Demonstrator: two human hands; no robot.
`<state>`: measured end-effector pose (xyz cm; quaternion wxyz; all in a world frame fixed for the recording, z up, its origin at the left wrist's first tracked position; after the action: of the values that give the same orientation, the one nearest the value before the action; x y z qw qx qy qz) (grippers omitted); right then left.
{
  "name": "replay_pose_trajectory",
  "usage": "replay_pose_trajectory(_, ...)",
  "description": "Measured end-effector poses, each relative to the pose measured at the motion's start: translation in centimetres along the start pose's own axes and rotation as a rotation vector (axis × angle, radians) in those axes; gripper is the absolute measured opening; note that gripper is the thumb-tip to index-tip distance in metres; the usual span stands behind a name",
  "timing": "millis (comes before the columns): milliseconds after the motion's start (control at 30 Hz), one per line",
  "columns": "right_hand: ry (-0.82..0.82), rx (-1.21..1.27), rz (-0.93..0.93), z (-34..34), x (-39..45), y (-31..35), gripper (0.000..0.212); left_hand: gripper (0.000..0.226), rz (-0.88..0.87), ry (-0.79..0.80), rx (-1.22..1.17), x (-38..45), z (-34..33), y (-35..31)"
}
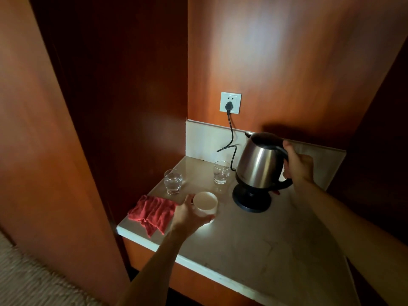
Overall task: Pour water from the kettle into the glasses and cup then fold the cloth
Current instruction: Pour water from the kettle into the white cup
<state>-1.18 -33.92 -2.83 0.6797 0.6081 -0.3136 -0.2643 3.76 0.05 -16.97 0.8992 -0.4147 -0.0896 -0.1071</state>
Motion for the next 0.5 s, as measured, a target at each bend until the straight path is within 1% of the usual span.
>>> replay_pose_trajectory(100,0.088,-0.065,0.043,-0.1,-0.7,2.0,0.06,0.092,-0.043,0.056,0.038,0.1,0.3,-0.3)
replay_pose_trajectory(200,0.146,-0.146,0.049,-0.2,-1.7,1.9,0.063,0.092,-0.078,0.119,0.096,-0.1,0.4,-0.7)
replay_pose_trajectory(333,0.266,-0.242,0.019,-0.6,-3.4,0.4,0.063,0.092,-0.082,0.144,0.164,0.0,0.7,-0.9)
replay_pose_trajectory(500,0.456,-0.387,0.036,-1.7,-5.9,1.2,0.06,0.093,-0.082,0.134,0.185,0.0,0.9,-0.8)
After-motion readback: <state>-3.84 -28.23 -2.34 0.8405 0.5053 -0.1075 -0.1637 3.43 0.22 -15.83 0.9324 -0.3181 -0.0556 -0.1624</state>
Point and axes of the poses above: each hand's wrist, its own x-axis towards the middle knuckle, its own z-axis out of the back of the hand, y = z × x, the point moved 6 cm from there along x, towards the middle knuckle, and after that the axes turned 3 degrees about x, right-handed, at the moved point
